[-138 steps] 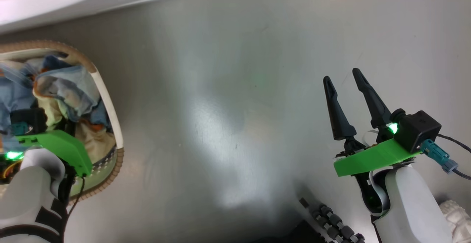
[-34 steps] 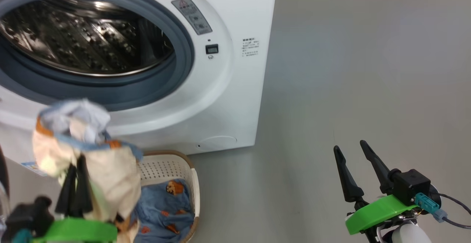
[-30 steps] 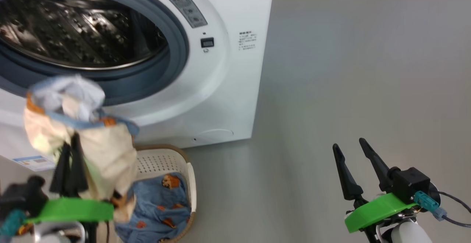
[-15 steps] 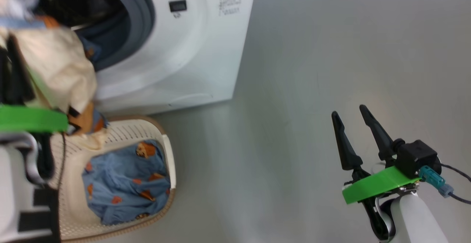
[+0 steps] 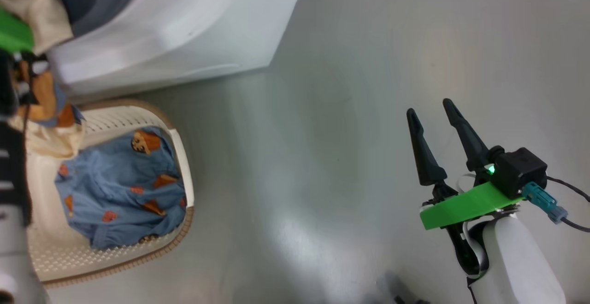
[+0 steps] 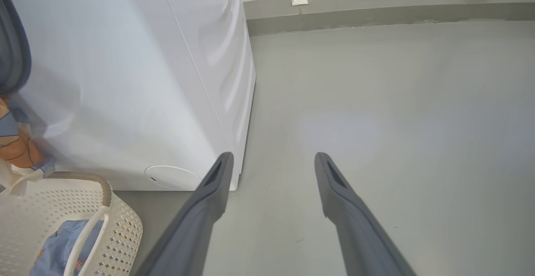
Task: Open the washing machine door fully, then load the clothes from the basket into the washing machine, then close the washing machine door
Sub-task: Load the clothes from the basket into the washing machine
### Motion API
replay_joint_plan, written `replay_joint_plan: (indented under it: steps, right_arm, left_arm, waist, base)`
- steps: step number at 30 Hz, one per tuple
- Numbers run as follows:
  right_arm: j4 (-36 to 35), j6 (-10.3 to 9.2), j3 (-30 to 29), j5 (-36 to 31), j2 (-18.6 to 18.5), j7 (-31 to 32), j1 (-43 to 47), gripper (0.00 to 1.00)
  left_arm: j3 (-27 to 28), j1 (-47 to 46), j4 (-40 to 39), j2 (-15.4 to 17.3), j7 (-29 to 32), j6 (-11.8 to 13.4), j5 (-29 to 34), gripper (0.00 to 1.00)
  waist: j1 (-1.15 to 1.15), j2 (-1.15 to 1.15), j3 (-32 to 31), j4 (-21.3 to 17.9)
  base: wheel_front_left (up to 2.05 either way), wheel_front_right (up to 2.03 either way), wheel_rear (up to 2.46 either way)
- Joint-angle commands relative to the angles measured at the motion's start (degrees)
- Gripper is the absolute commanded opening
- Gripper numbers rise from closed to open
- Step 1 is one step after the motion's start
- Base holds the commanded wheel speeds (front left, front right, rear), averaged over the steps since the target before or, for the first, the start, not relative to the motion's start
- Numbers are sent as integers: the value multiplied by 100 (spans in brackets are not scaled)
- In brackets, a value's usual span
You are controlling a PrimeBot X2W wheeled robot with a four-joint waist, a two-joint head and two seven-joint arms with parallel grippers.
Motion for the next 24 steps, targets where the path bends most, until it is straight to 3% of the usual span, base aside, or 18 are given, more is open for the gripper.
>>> replay_joint_plan:
  steps: [1, 7, 13, 19, 24]
  right_arm:
    - [-90, 16, 189, 92, 34, -27, 13, 100]
    - [-26, 16, 294, 149, 38, -27, -32, 100]
    - [5, 16, 383, 205, 40, -27, -70, 100]
    - [29, 16, 466, 240, 40, -27, -93, 100]
    - [37, 16, 462, 260, 41, -27, -115, 100]
  left_arm:
    - [21, -268, -27, 338, 142, -14, -57, 0]
    - [-364, -1186, 492, 492, 788, -14, -135, 0]
    - [-527, -1886, 950, 558, 1039, -3, -149, 0]
    - [-870, -2339, 949, 610, -166, 198, 377, 0]
    - [-953, -2338, 1028, 514, -397, 227, 480, 0]
  waist:
    - [-1, 0, 360, -67]
    - [-1, 0, 561, -32]
    - [-1, 0, 687, -42]
    - [-1, 0, 800, -53]
    - [-1, 0, 820, -47]
  base:
    - [0, 0, 0]
    - [0, 0, 0]
    - [0, 0, 0]
    - [0, 0, 0]
    - [0, 0, 0]
